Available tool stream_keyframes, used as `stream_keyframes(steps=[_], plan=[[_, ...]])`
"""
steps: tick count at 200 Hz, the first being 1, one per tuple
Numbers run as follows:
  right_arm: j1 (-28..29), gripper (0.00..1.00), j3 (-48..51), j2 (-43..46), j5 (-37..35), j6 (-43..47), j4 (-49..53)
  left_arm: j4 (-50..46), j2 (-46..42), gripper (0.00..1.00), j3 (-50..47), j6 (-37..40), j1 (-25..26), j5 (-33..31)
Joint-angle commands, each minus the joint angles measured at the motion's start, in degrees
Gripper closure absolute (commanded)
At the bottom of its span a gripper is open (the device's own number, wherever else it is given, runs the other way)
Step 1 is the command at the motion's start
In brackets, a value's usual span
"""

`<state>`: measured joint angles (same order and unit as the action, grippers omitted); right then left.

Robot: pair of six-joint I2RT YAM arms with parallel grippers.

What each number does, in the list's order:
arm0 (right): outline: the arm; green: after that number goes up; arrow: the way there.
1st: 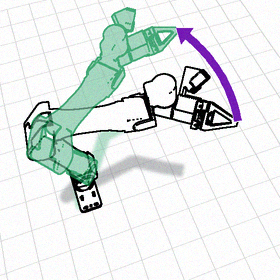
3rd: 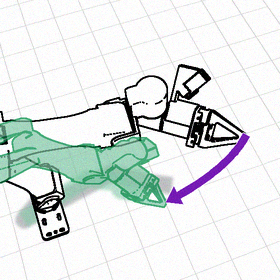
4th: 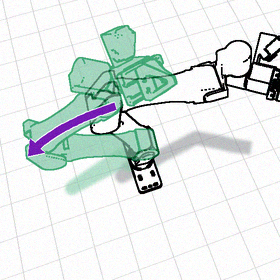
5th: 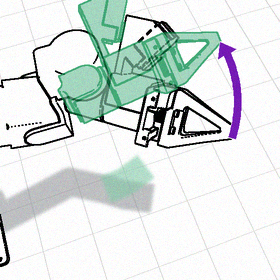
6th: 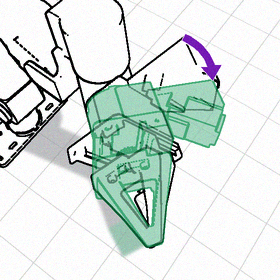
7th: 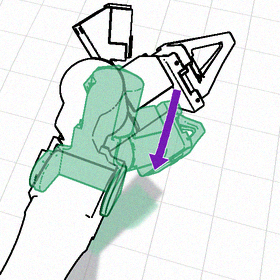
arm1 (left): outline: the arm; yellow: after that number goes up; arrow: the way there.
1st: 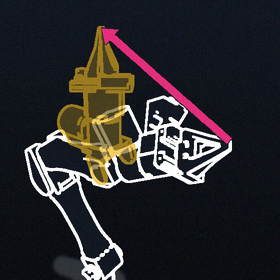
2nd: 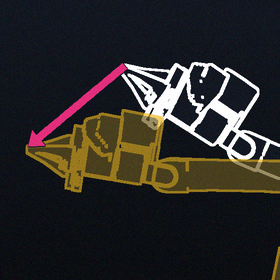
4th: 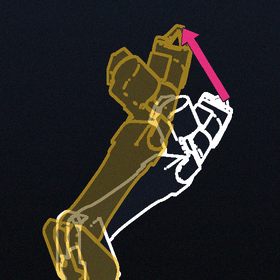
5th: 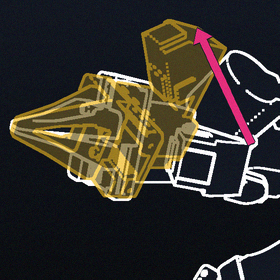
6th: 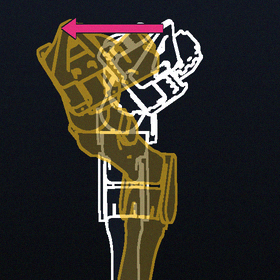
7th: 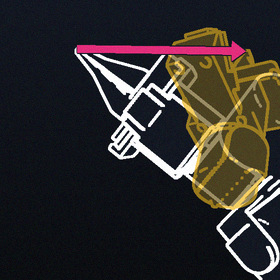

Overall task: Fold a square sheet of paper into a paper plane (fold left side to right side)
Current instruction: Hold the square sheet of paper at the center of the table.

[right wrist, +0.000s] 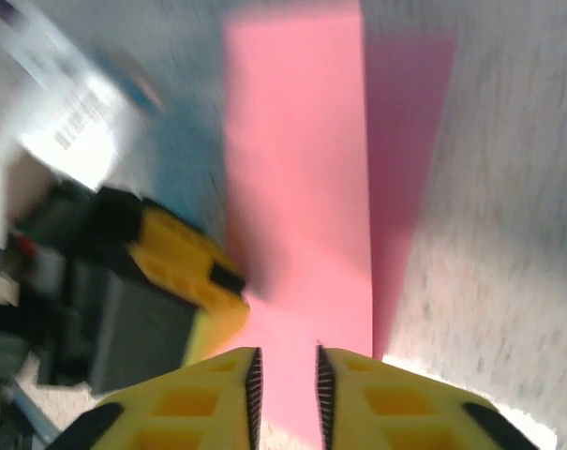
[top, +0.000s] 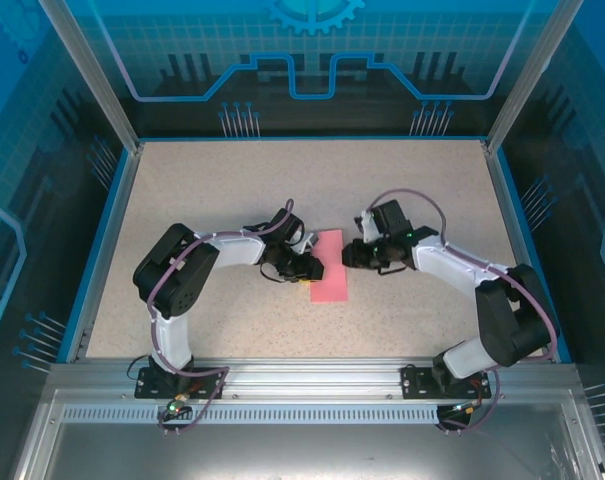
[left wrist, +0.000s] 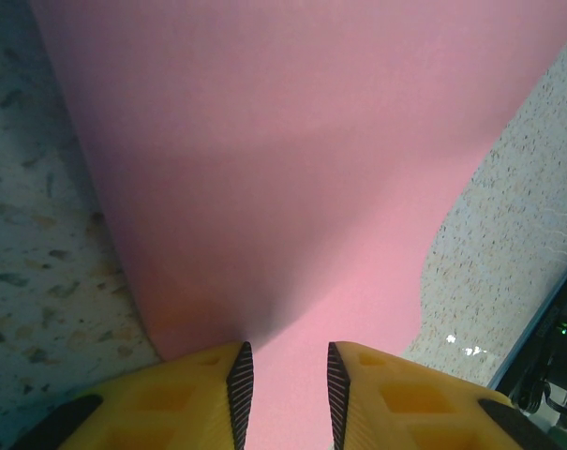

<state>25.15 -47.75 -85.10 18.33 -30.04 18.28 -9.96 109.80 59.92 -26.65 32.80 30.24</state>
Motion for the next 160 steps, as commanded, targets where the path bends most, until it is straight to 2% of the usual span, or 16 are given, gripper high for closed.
stream_keyframes(steps=[1, 71, 160], plan=[[2.8, 0.81, 3.3, -0.3, 4.3, -2.7, -2.0, -3.4, 2.2, 0.69, -0.4, 0.2, 0.8, -3.2], [4.9, 0.84, 3.3, -12.5, 1.5, -4.0, -2.6, -2.7, 1.4, 0.68, 1.0, -1.1, 0.8, -2.1], [4.5, 0.87, 2.3, -15.1, -7.1, -0.4, 6.1, -3.2, 2.1, 0.67, 7.1, -1.9, -0.8, -2.0]])
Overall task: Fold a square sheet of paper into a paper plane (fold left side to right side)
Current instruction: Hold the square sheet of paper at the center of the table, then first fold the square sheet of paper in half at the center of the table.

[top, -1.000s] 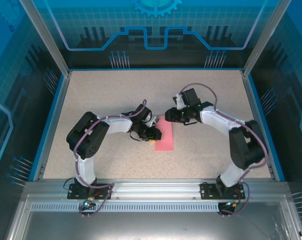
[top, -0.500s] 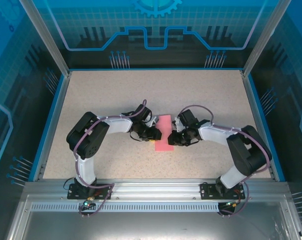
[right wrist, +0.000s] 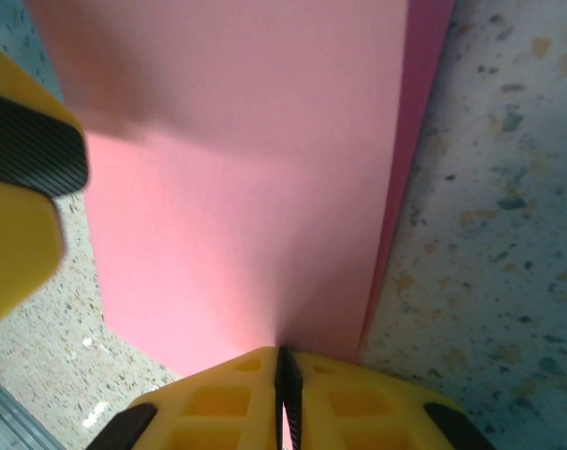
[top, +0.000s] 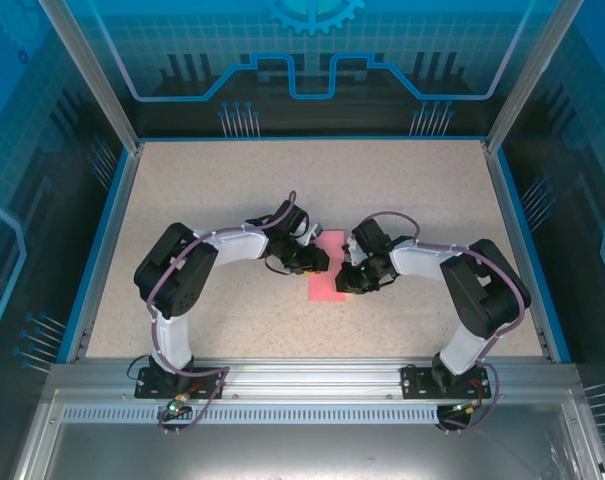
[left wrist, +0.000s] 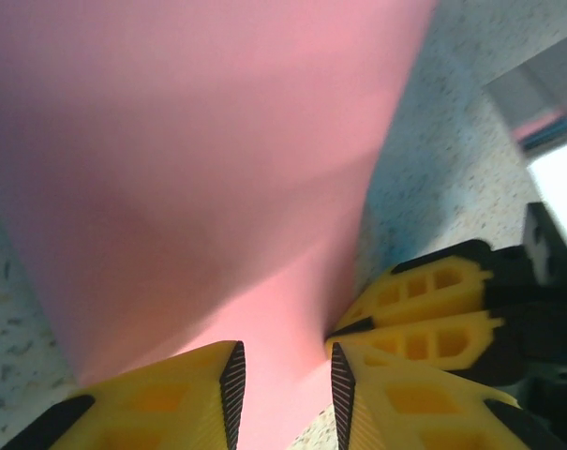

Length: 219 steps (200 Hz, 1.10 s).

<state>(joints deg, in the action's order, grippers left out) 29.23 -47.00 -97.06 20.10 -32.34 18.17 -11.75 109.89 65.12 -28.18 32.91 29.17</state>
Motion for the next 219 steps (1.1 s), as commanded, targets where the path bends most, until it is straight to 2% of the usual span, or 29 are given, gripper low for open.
stream_keyframes(steps=[1, 69, 105, 219], plan=[[0.3, 0.87, 1.5, -3.1, -8.8, 1.9, 6.2, -1.4, 2.1, 0.67, 2.0, -0.3, -1.0, -1.0], [0.1, 0.87, 0.5, -3.6, -9.7, 3.5, 8.0, -3.0, 6.6, 0.67, 5.9, 1.9, -2.0, -1.9], [0.1, 0.87, 0.1, -4.5, -11.9, 4.0, 10.2, -2.1, 8.0, 0.67, 7.0, 1.2, -3.7, -3.0], [0.0, 0.87, 0.1, -5.8, -11.6, 5.6, 10.7, -1.9, 14.3, 0.65, 16.4, -0.5, -7.9, -4.5]])
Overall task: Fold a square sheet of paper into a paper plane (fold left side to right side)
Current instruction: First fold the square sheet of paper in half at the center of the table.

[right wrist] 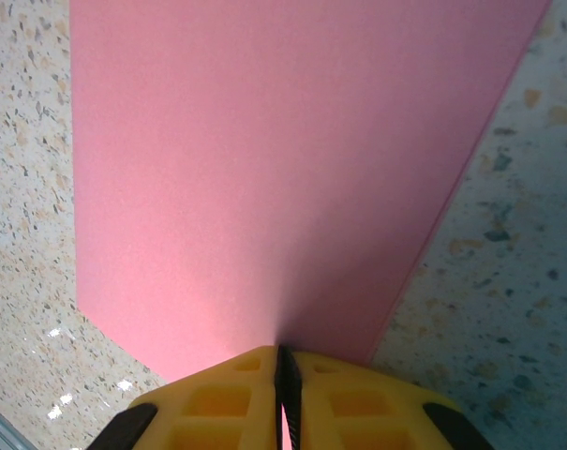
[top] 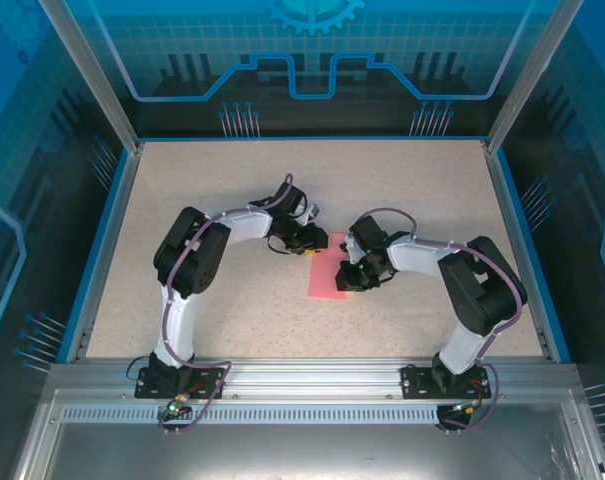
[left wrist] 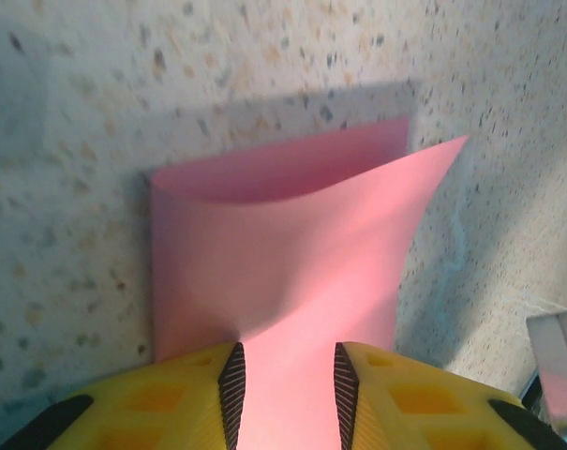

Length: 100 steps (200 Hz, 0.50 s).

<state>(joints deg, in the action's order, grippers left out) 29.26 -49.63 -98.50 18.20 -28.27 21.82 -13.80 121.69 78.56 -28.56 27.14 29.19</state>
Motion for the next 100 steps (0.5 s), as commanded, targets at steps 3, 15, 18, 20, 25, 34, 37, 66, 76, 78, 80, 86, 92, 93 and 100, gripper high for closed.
stream_keyframes(steps=[3, 15, 18, 20, 25, 34, 37, 66, 76, 78, 80, 86, 92, 93, 100], plan=[[-0.1, 0.87, 2.8, -4.5, -9.7, 1.6, 7.1, 0.1, 2.7, 0.65, 3.3, -0.1, -2.2, -4.4], [-0.1, 0.87, 2.8, -4.5, -9.6, 1.6, 7.0, -0.2, 3.7, 0.65, 4.6, -0.3, -2.5, -4.3], [-0.1, 0.87, 2.8, -4.5, -9.6, 1.7, 7.0, -0.2, 3.9, 0.65, 5.0, -0.4, -2.5, -4.2], [-0.1, 0.87, 2.8, -4.5, -9.6, 1.7, 7.0, -0.3, 4.1, 0.65, 5.2, -0.4, -2.5, -4.2], [-0.1, 0.87, 2.9, -4.5, -9.5, 1.7, 7.0, -0.4, 4.5, 0.64, 5.7, -0.5, -2.6, -4.2], [0.0, 0.87, 2.9, -4.5, -9.4, 1.8, 7.0, -0.5, 5.2, 0.64, 6.7, -0.6, -2.7, -4.1], [-0.1, 0.87, 2.9, -4.4, -9.4, 1.8, 7.0, -0.6, 5.4, 0.64, 7.1, -0.6, -2.8, -4.1], [-0.2, 0.87, 2.9, -4.3, -9.5, 1.8, 7.2, -2.1, 7.4, 0.64, 10.6, -0.5, -3.1, -4.3], [-0.2, 0.87, 3.0, -4.2, -9.5, 1.8, 7.3, -2.6, 7.8, 0.64, 11.3, -0.4, -3.2, -4.8], [-0.3, 0.87, 3.0, -4.2, -9.4, 1.9, 7.2, -2.6, 7.8, 0.64, 11.3, -0.4, -3.2, -4.9], [-0.3, 0.87, 3.1, -4.1, -9.4, 1.9, 7.3, -2.7, 7.9, 0.64, 11.3, -0.4, -3.3, -4.8], [-0.3, 0.87, 3.1, -4.0, -9.3, 1.9, 7.3, -2.7, 8.0, 0.64, 11.4, -0.4, -3.4, -5.1], [-0.3, 0.87, 3.1, -3.9, -9.3, 1.9, 7.2, -2.6, 8.0, 0.64, 11.2, -0.4, -3.6, -5.3], [-0.3, 0.87, 3.1, -3.9, -9.3, 1.9, 7.2, -2.6, 8.0, 0.64, 11.2, -0.4, -3.6, -5.4], [-0.5, 0.87, 3.2, -3.7, -9.2, 2.0, 7.3, -2.5, 7.9, 0.64, 10.8, -0.3, -3.6, -5.6]])
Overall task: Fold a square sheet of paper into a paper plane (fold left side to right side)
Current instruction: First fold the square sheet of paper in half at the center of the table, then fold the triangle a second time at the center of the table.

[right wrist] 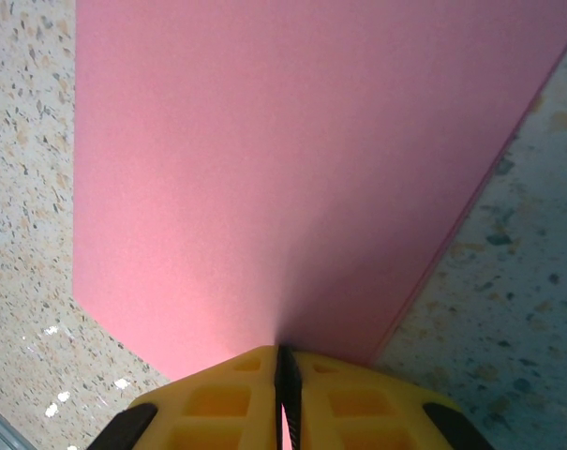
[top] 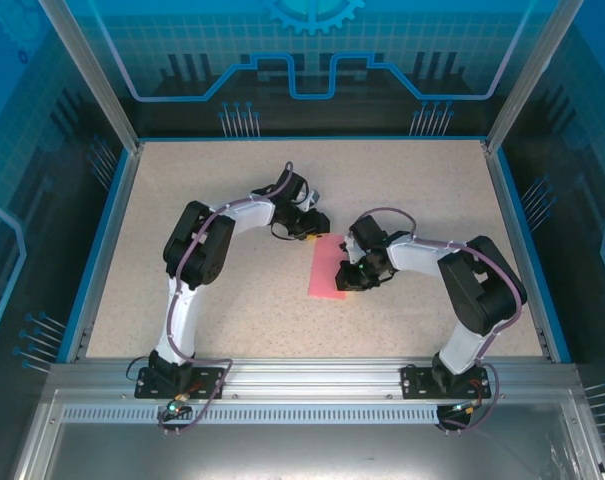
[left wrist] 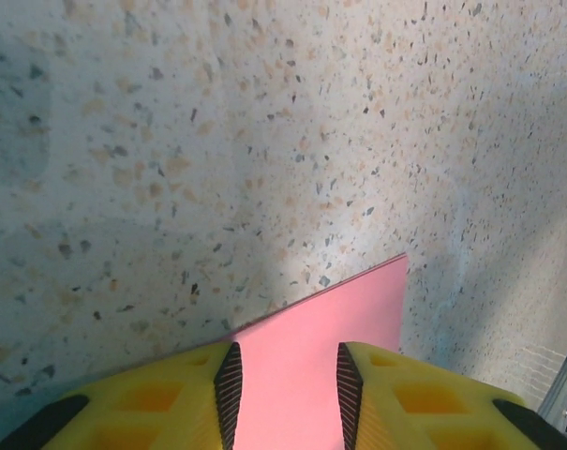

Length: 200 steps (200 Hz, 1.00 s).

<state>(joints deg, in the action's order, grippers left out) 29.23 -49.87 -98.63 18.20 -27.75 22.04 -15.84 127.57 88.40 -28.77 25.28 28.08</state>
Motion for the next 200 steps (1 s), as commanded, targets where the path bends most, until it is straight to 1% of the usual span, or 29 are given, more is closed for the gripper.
stream_keyframes(steps=[1, 55, 95, 101, 108, 124, 136, 146, 159, 184, 200], plan=[[-0.5, 0.87, 3.5, -3.6, -9.2, 1.5, 7.0, -0.4, 2.1, 0.64, 0.9, -0.1, -1.8, -4.5], [-1.6, 0.87, 4.0, -1.4, -8.5, 4.0, 7.4, 1.3, -1.2, 0.6, -3.2, 0.1, -4.1, -4.7], [-1.9, 0.83, 4.2, 5.2, -5.2, 7.1, 4.6, 0.9, -9.0, 0.55, -5.8, 0.6, -4.6, -4.8], [-1.9, 0.79, 4.5, 7.1, -4.8, 7.0, 3.7, 1.5, -10.6, 0.55, -7.0, 0.0, -4.6, -4.8], [-1.9, 0.7, 4.9, 9.5, -5.1, 6.5, 2.5, 2.2, -12.6, 0.55, -9.1, -1.5, -4.6, -4.9], [-2.7, 0.55, 6.1, 14.9, -6.6, 5.2, 0.1, 6.1, -16.7, 0.55, -14.6, -5.1, -3.9, -4.2], [-4.0, 0.47, 6.7, 17.7, -7.0, 4.4, -0.6, 9.1, -19.1, 0.56, -18.4, -7.6, -2.6, -3.8], [-5.4, 0.42, 7.2, 19.2, -6.1, 4.0, -0.9, 9.5, -19.7, 0.56, -19.7, -8.6, -1.2, -3.6], [-7.5, 0.38, 7.8, 20.1, -4.0, 3.4, -1.4, 9.3, -19.4, 0.56, -20.1, -9.2, 0.8, -3.3], [-10.9, 0.37, 9.7, 20.1, 1.2, 1.7, -3.7, 11.0, -17.3, 0.57, -19.6, -10.3, 3.4, -4.0], [-12.1, 0.37, 11.1, 20.1, 3.7, 0.5, -5.6, 11.7, -15.0, 0.59, -18.6, -11.3, 4.4, -3.9]])
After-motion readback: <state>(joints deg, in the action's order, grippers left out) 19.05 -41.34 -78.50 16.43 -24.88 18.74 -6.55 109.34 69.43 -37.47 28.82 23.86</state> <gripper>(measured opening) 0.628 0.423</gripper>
